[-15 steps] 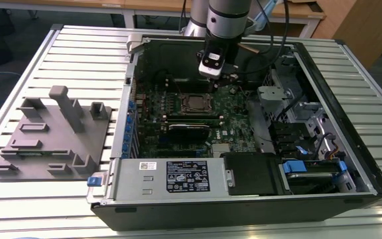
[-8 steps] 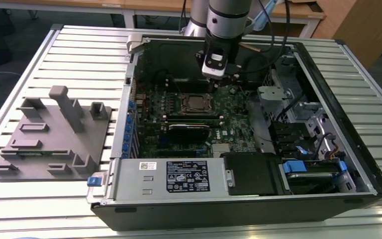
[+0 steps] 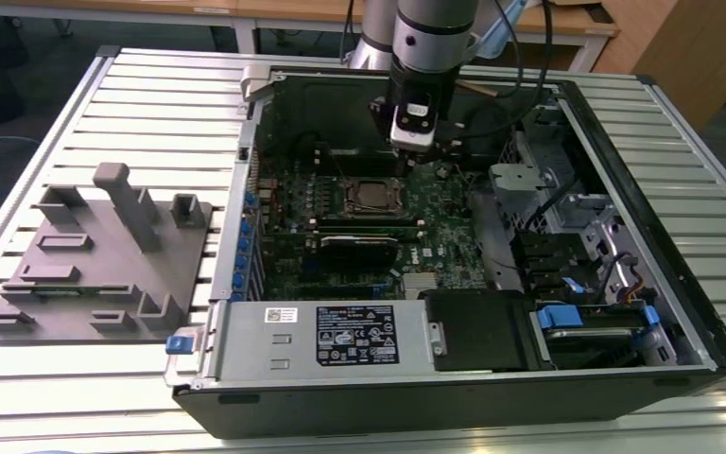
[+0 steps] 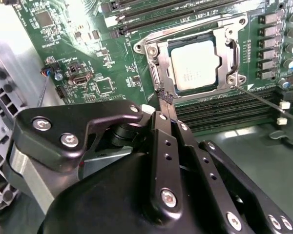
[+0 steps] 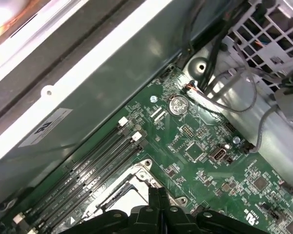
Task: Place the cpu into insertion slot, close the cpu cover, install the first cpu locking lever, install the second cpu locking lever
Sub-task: 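Close the cpu cover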
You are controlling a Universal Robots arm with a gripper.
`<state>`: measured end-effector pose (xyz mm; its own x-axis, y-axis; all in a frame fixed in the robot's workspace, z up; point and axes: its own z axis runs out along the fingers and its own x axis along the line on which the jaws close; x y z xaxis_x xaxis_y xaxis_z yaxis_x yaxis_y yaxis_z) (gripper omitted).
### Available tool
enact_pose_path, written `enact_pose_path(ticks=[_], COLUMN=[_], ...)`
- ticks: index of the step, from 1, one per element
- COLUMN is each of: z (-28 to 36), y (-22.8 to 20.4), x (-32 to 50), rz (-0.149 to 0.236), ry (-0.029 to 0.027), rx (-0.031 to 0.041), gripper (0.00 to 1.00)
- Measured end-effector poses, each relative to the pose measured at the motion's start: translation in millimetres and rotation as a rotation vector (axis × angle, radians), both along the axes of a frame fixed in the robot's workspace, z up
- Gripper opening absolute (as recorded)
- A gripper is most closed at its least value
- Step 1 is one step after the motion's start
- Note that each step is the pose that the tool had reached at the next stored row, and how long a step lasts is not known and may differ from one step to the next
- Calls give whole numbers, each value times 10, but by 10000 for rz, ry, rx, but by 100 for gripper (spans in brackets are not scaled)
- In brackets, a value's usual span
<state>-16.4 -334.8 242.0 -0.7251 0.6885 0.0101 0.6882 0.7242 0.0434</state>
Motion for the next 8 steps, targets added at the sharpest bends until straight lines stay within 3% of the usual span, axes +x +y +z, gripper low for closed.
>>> enact_pose_path(ticks=[8], z=[0], y=[0], x=[0], rz=[725], ry=[0], rx=[0], gripper=[11])
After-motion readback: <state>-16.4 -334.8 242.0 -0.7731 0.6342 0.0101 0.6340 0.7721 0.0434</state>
